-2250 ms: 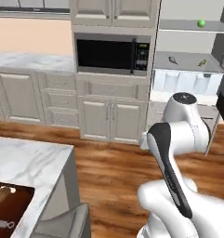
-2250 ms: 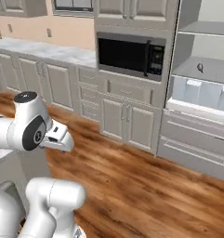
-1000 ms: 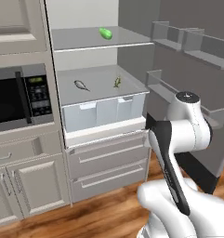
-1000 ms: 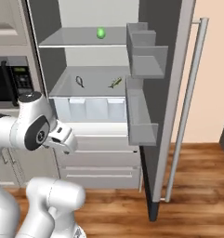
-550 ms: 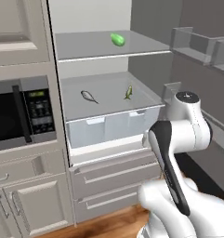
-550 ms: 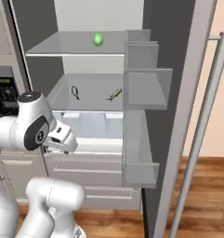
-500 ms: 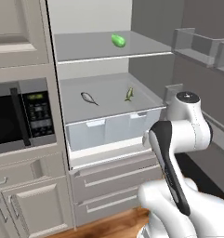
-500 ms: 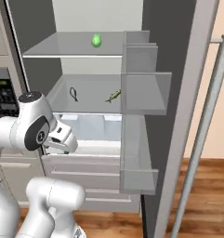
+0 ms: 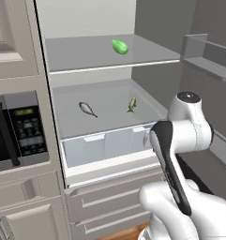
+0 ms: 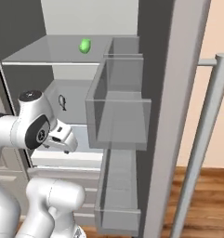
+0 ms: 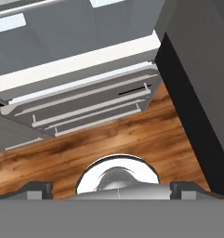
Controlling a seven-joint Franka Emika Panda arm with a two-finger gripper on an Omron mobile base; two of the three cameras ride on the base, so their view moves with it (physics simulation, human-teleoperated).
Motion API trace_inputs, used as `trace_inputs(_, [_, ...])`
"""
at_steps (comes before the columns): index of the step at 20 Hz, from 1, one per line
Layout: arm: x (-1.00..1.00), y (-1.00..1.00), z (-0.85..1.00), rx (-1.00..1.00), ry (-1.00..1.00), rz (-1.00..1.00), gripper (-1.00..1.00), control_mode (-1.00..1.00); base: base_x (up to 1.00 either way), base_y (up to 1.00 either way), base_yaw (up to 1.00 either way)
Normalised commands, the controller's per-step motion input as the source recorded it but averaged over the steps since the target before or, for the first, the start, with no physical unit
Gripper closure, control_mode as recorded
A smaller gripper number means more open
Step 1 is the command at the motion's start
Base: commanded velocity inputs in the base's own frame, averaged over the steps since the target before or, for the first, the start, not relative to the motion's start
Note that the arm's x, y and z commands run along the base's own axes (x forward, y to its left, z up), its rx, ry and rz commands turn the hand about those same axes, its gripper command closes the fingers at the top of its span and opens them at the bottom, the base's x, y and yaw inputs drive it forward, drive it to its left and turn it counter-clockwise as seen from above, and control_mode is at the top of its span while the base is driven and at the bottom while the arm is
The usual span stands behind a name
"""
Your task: Gather the potato and corn from the fridge and place them on a tray on the dining counter. Then gather the fishs from the fridge and place them on the other tray.
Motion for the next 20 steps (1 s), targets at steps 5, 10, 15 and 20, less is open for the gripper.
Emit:
trace_inputs(5, [0.0,0.0,0.0,0.0,0.0,0.0,-1.0,1.0,0.54,0.09,0.0])
trace_inputs(10, [0.0,0.0,0.0,0.0,0.0,0.0,-1.0,1.0,0.32,0.01,0.0])
trace_inputs(15, [0.0,0.03,0.17,-0.01,-0.16,0.05,-1.0,-1.0,0.01,0.0,0.0])
trace_inputs(20, [0.0,0.06,0.86,-0.17,-0.26,0.09,-1.0,-1.0,0.0,0.0,0.0])
